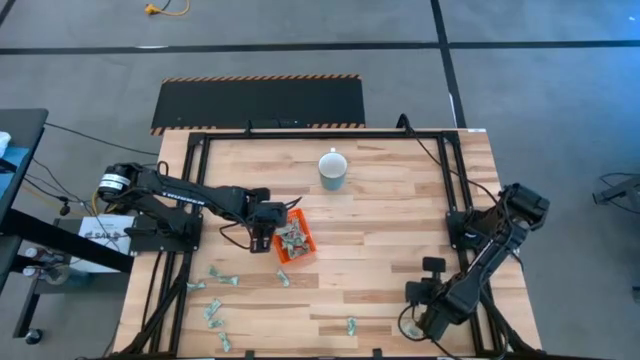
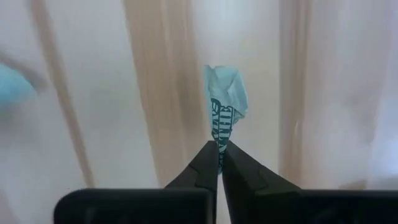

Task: Pick and place items into bin
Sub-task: Put the green stevia packet into the orange bin

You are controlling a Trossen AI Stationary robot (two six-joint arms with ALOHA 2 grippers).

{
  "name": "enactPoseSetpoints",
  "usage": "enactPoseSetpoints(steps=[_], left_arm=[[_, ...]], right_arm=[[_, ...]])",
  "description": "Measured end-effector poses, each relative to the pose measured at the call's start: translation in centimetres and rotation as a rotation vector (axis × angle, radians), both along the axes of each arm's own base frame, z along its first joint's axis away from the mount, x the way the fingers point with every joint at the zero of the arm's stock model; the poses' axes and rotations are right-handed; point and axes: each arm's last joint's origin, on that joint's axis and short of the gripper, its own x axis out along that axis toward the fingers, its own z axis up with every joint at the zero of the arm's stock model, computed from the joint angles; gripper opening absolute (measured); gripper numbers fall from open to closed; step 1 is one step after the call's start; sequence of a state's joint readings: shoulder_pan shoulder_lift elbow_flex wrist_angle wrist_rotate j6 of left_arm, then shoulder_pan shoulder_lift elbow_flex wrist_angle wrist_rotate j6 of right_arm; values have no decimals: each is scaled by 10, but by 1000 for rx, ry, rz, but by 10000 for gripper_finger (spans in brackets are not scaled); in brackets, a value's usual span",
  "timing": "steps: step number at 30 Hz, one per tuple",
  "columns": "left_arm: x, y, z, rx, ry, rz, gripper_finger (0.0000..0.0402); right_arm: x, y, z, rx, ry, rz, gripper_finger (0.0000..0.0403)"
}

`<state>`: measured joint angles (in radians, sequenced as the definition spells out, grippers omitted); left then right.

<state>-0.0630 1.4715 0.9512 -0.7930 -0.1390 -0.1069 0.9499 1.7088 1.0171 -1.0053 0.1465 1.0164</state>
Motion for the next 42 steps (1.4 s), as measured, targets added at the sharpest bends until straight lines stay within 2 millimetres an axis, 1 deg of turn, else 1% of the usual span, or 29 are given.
enactPoseSetpoints(steps=[4,6,10,13,17,21,24,27,29,31,33,35,38,42], left_arm=[[-3,-5,-1,-20,29,8,114],[-5,-10,-1,-43,43,1,114],[-9,-22,-2,-79,71,-6,114],[-13,-31,-2,-90,95,-2,114],[-17,-44,-2,-96,110,5,114],[-20,-58,-2,-101,98,-15,114],[-21,-70,-2,-51,60,-55,114],[-22,-84,0,49,-17,-95,114],[-24,-94,1,124,-75,-125,114],[-29,-105,2,191,-119,-150,114],[-34,-115,3,241,-159,-154,114],[-39,-123,4,267,-195,-150,114],[-45,-132,1,265,-239,-141,114],[-48,-138,-15,192,-288,-168,114]], right_arm=[[23,-6,13,-71,-131,44,5],[38,-10,21,-109,-206,54,3],[69,-28,34,-201,-335,39,5],[96,-43,41,-227,-416,59,3],[137,-63,51,-173,-560,109,3],[174,-87,64,-54,-732,176,4],[192,-106,74,22,-843,209,3],[202,-123,79,67,-899,220,5],[208,-132,77,89,-915,217,8],[210,-139,74,98,-901,209,10],[217,-142,68,107,-913,204,11],[219,-146,57,103,-874,197,11],[230,-148,47,129,-908,200,11],[240,-153,32,151,-919,211,12]])
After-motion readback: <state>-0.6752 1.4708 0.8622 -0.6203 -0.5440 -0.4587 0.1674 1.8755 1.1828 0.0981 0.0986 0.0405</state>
